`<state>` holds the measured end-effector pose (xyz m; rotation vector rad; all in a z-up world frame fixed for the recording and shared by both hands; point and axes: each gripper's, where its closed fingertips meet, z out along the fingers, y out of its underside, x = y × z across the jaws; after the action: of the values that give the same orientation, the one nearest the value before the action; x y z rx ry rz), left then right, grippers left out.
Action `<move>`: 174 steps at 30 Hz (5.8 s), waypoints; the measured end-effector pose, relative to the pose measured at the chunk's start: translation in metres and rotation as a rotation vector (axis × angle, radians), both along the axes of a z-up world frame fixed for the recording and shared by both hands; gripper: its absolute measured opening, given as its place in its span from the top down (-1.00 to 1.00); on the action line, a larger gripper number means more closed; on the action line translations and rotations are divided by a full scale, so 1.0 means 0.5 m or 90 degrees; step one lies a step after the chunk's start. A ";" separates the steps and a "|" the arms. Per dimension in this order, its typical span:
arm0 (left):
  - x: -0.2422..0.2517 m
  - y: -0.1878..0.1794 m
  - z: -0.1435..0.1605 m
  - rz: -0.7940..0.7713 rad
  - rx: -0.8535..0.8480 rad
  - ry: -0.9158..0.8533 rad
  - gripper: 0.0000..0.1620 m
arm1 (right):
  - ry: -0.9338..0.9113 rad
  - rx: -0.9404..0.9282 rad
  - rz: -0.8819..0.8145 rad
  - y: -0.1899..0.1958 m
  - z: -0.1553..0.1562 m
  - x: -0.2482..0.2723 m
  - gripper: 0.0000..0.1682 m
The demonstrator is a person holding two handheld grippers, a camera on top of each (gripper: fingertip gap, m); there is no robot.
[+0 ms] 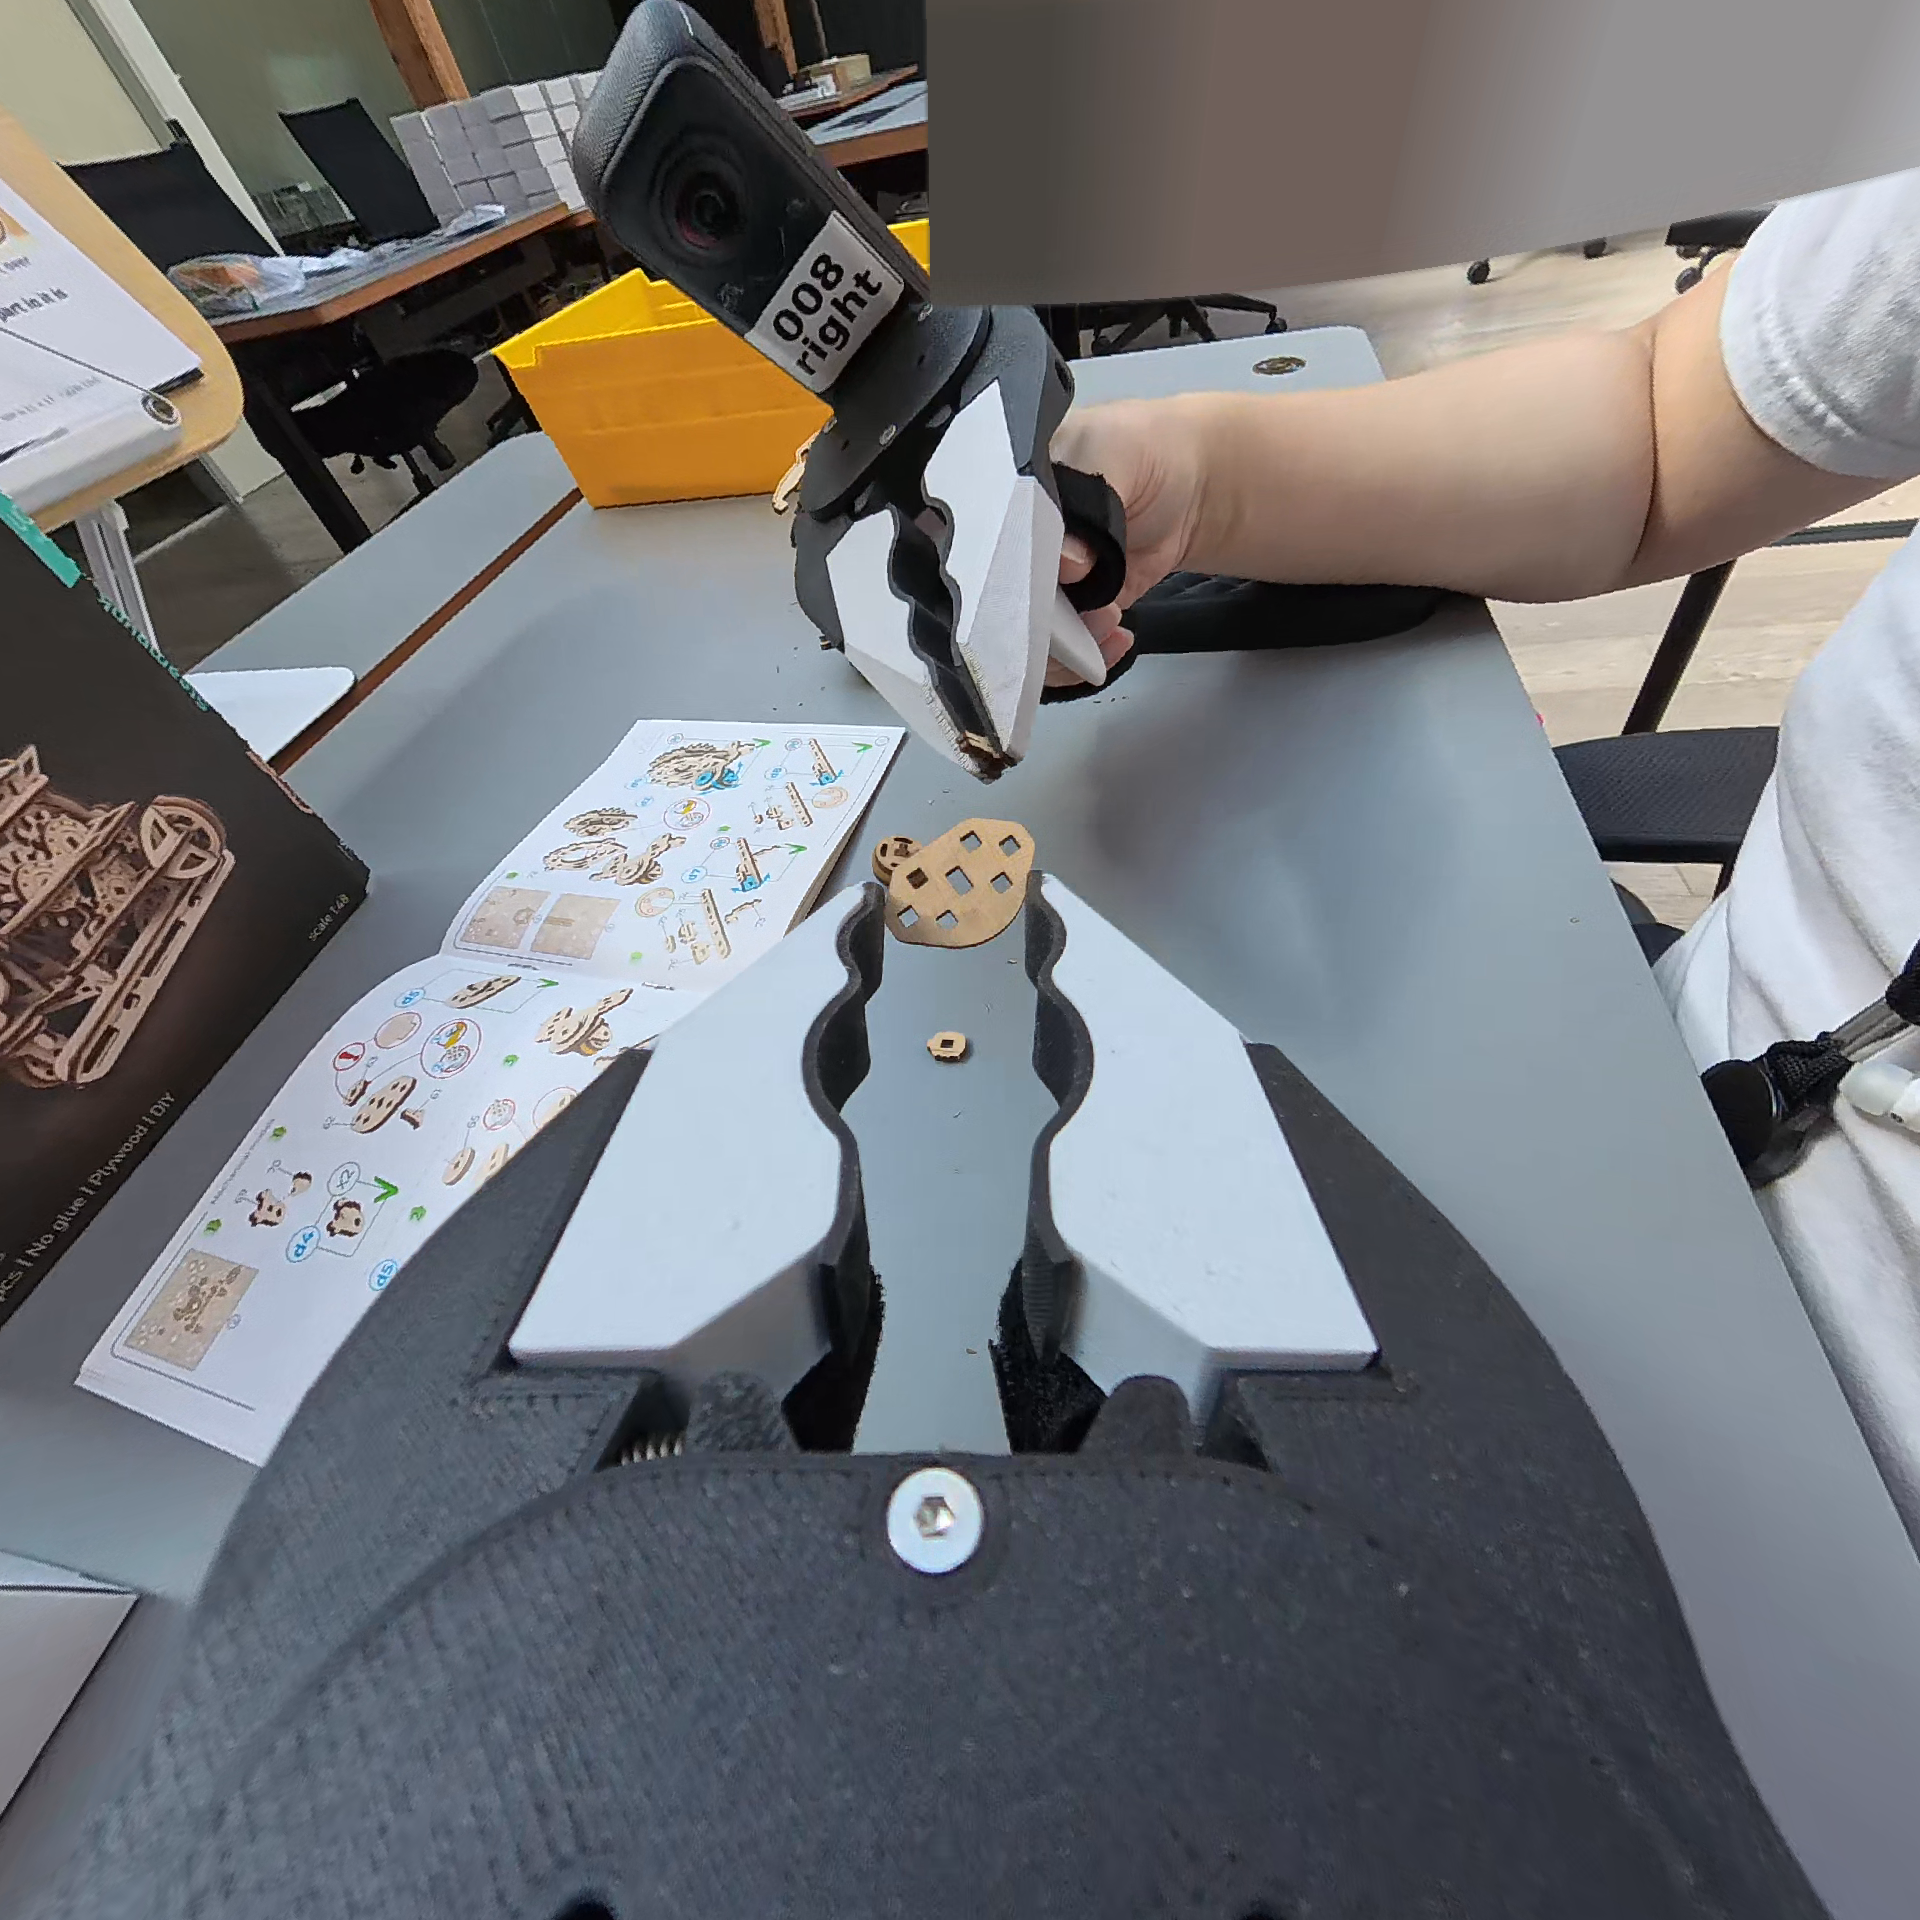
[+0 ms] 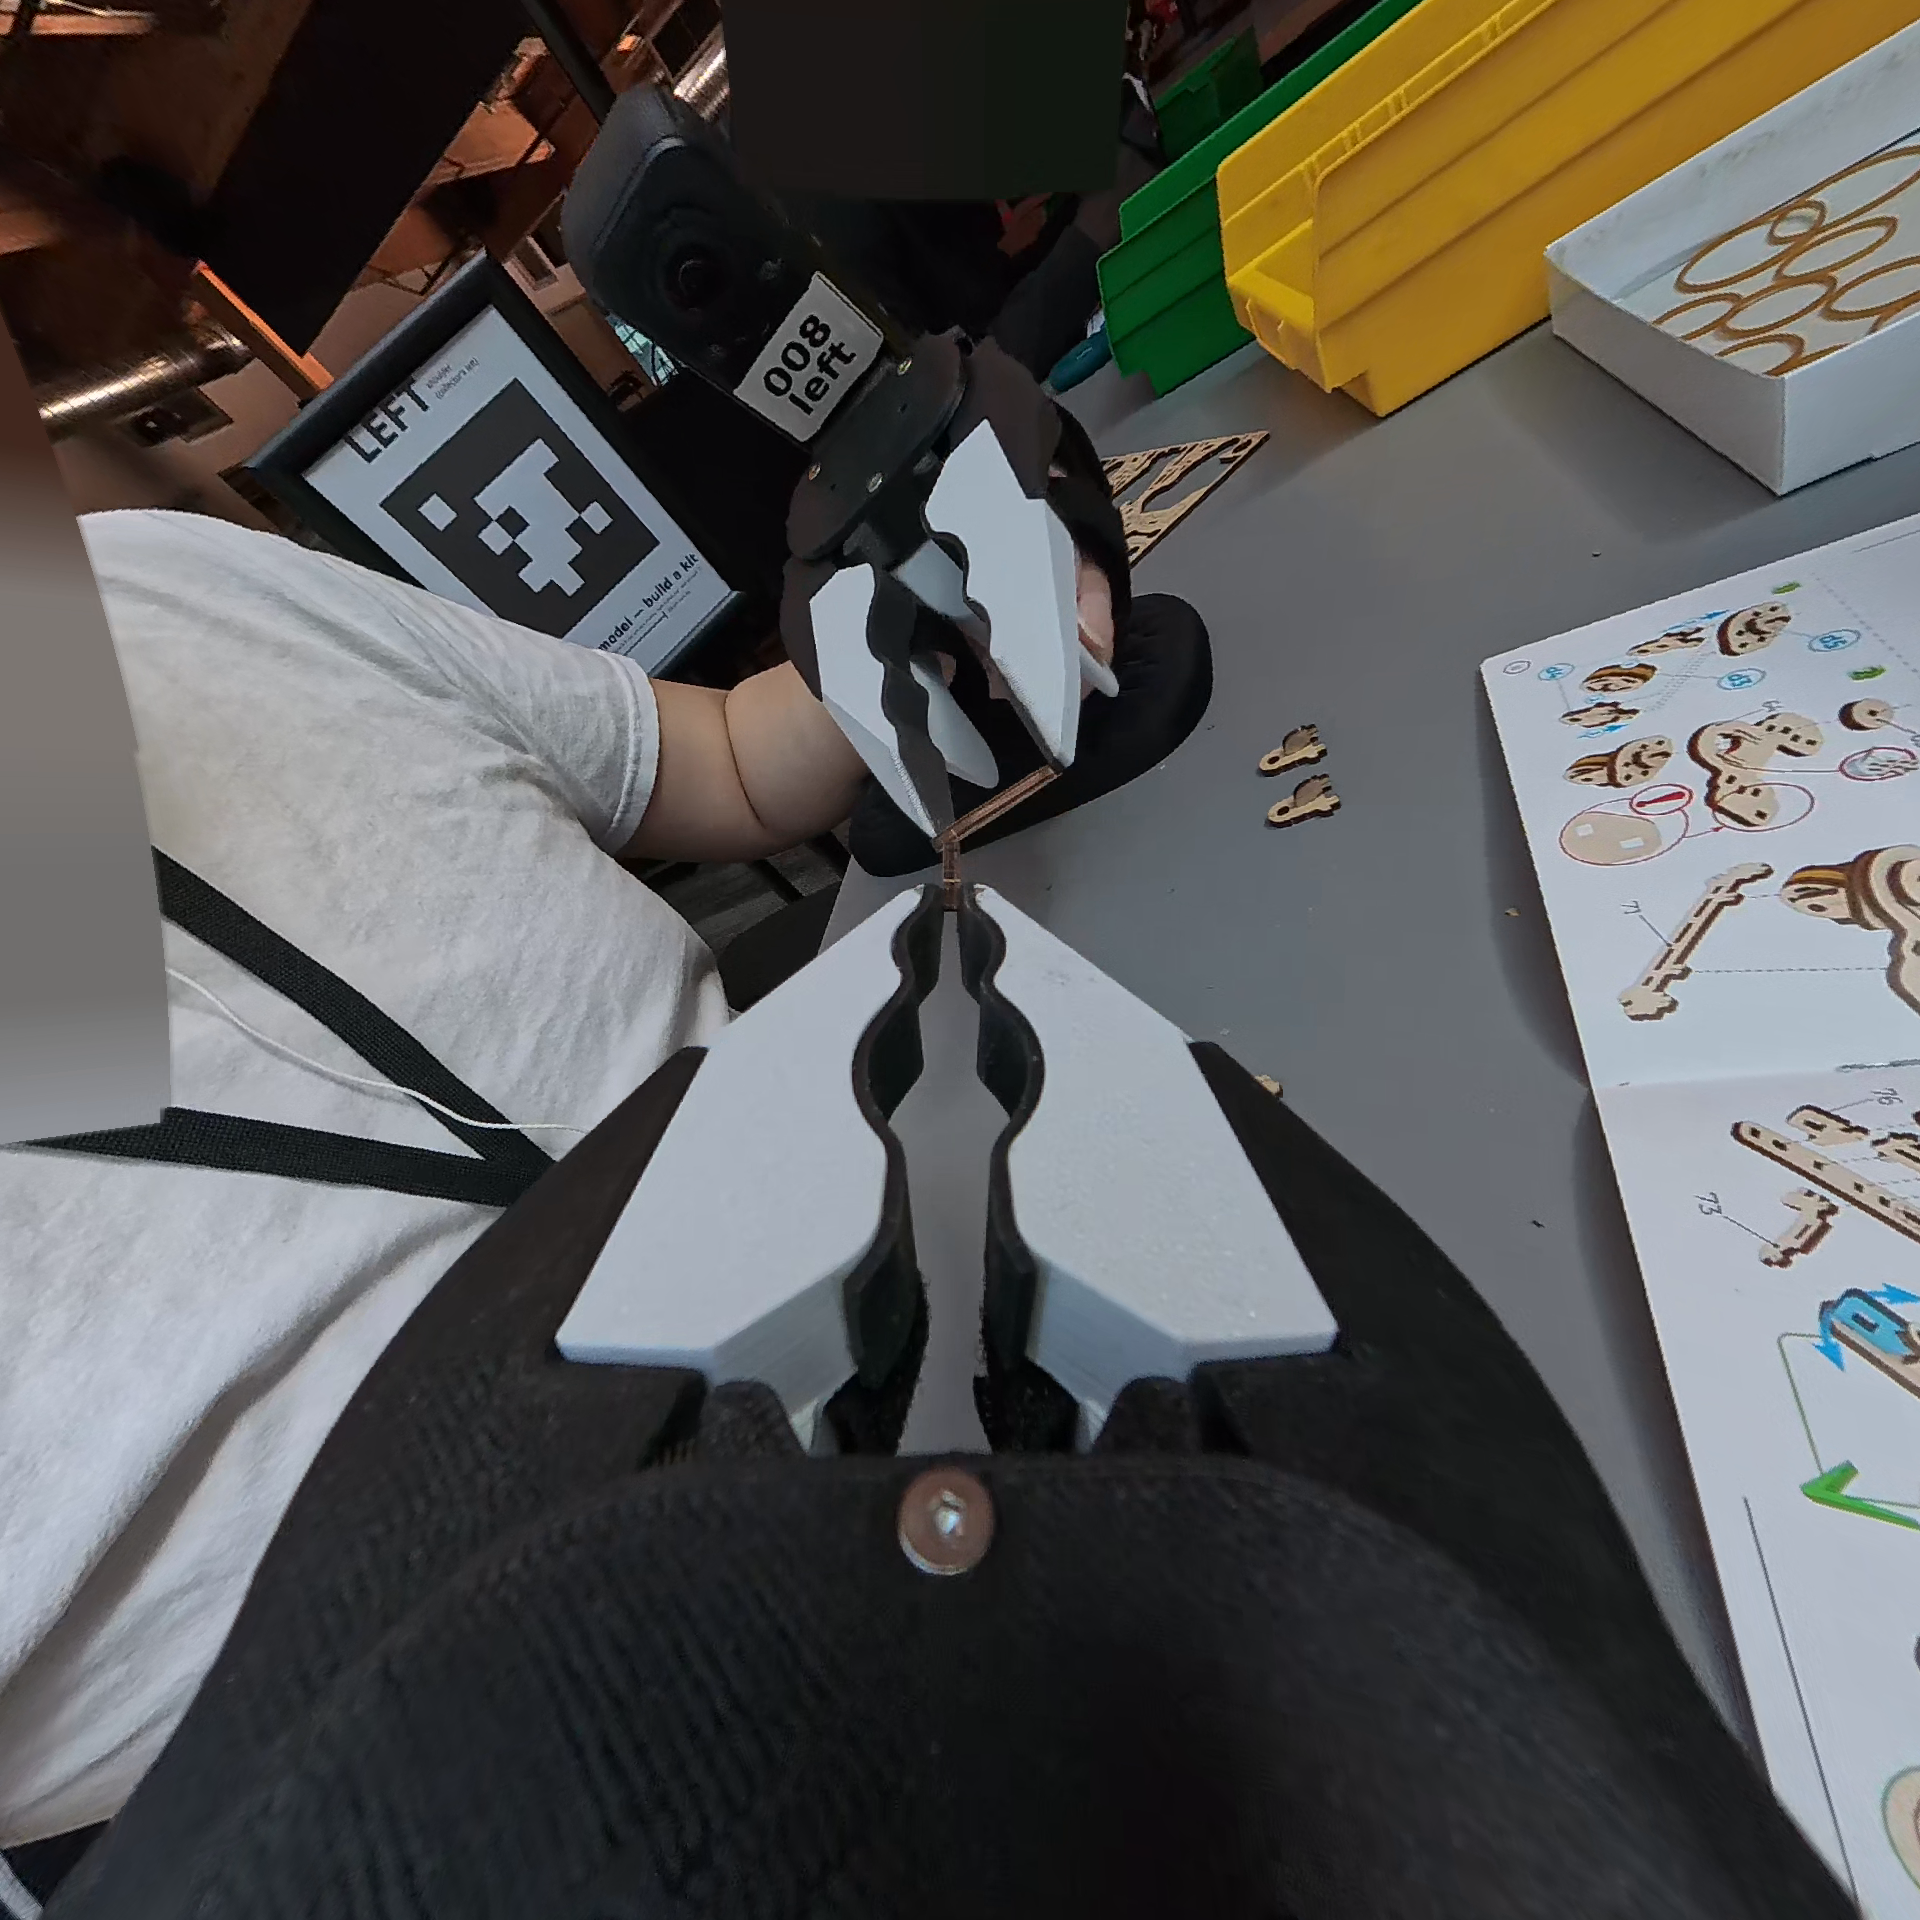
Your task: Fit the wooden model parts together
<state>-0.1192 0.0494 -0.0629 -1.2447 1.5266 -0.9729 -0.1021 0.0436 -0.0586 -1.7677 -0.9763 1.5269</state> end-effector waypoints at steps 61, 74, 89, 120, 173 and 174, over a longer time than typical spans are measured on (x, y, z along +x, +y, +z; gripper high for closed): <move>-0.010 -0.023 0.014 -0.038 0.003 -0.054 0.69 | -0.012 0.026 0.030 -0.014 -0.016 -0.035 0.97; -0.006 -0.048 0.009 -0.086 -0.035 -0.045 0.69 | -0.018 0.036 0.072 -0.040 -0.019 -0.050 0.97; -0.015 -0.084 0.001 -0.164 -0.111 -0.020 0.69 | -0.019 0.000 0.133 -0.073 -0.027 -0.061 0.97; -0.024 -0.094 0.001 -0.199 -0.185 -0.010 0.70 | 0.039 -0.076 0.164 -0.084 -0.018 -0.070 0.98; -0.006 -0.034 0.034 -0.003 -0.056 -0.072 0.84 | -0.016 0.305 -0.005 -0.020 0.007 -0.061 0.97; -0.004 -0.033 0.032 -0.002 -0.054 -0.068 0.84 | -0.020 0.307 -0.004 -0.020 0.006 -0.061 0.97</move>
<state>-0.1214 0.0326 -0.0471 -1.2296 1.4172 -1.0977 -0.1328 0.0336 -0.0559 -1.4487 -1.2310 1.1369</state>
